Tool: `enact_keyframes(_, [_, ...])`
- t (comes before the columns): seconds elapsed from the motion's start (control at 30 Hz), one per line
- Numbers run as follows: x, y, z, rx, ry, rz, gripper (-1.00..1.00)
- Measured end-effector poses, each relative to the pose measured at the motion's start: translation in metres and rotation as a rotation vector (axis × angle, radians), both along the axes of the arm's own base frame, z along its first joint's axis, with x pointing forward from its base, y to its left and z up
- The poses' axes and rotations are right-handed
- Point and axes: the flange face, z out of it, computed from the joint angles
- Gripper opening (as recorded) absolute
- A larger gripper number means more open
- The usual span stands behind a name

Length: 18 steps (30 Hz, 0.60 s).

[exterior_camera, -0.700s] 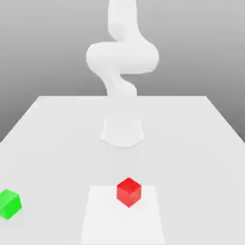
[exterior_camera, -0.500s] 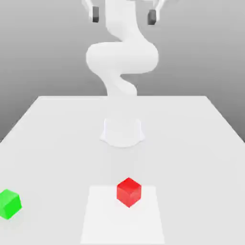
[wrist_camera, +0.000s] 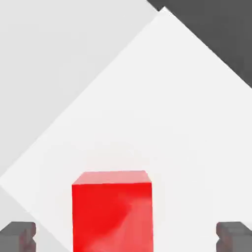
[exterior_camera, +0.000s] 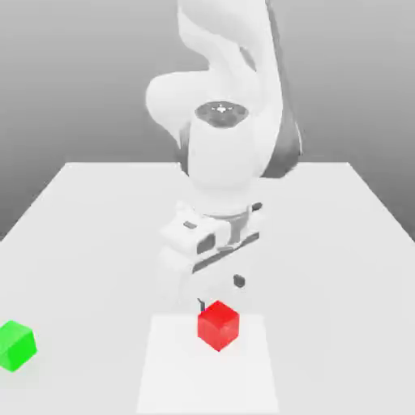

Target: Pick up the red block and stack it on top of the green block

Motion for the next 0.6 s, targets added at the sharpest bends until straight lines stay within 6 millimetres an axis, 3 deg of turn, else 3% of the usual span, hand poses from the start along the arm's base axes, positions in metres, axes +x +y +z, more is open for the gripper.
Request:
enact_keyframes(0.1, [-0.002,-0.001,-0.028,-0.001,0.003,0.0,0.0])
enact_keyframes(0.13, [-0.003,-0.001,-0.036,-0.001,0.004,0.0,-1.0])
enact_keyframes(0.37, [-0.003,-0.001,-0.037,-0.001,0.006,0.0,-1.0])
enact_keyframes(0.6, [-0.003,-0.001,0.018,0.0,0.006,-0.001,-1.0])
